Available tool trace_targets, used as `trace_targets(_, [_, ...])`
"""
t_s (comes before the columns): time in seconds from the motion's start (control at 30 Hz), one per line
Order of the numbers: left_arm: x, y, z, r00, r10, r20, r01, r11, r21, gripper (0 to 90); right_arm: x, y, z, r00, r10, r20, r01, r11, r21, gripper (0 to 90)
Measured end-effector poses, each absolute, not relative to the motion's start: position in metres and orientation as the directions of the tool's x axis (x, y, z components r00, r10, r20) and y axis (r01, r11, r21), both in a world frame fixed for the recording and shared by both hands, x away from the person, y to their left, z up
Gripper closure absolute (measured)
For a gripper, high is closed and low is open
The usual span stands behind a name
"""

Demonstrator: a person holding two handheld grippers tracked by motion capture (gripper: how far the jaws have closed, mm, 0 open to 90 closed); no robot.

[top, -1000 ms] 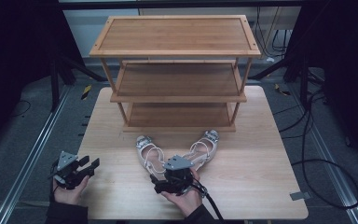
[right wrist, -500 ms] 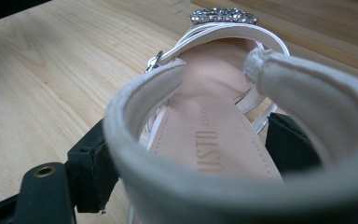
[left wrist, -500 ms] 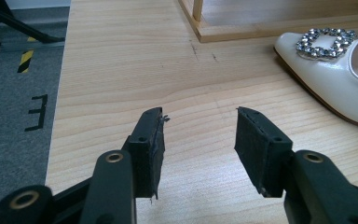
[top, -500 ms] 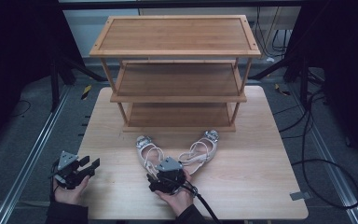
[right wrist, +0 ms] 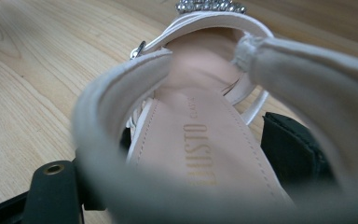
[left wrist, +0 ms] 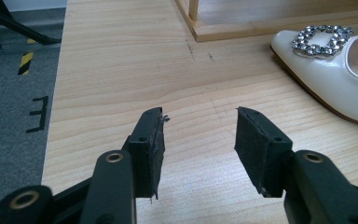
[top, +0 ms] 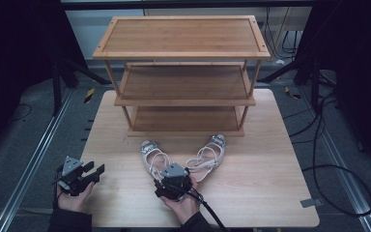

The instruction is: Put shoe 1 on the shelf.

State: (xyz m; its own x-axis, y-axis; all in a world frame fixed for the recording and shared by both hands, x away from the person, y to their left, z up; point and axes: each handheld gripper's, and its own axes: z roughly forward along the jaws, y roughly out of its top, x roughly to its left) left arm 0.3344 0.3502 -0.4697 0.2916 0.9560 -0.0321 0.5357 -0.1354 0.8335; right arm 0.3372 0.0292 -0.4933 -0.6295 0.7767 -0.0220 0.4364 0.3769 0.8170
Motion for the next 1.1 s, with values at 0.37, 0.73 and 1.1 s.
trace_targets(0.37, [0.3345,0.3497,-0.4698,0.294,0.955,-0.035,0.539,-0.135,0.832,50.9,0.347,0.032,-0.4964,-0.638,0.766,0.078,0.498,0.334,0.8,33.1])
trace_targets(0.73, [0.3346,0.3501,-0.4699,0.294,0.955,-0.035,0.539,-0.135,0.831,50.9,0.3467,0.0306,-0.495,-0.646,0.758,0.092,0.494,0.322,0.808,36.6])
trace_targets(1.1, [0.3346,0.3498,-0.4699,0.296,0.955,-0.035,0.539,-0.137,0.831,51.0,0.3418,0.0315,-0.4984,-0.657,0.754,-0.013,0.432,0.391,0.813,34.8])
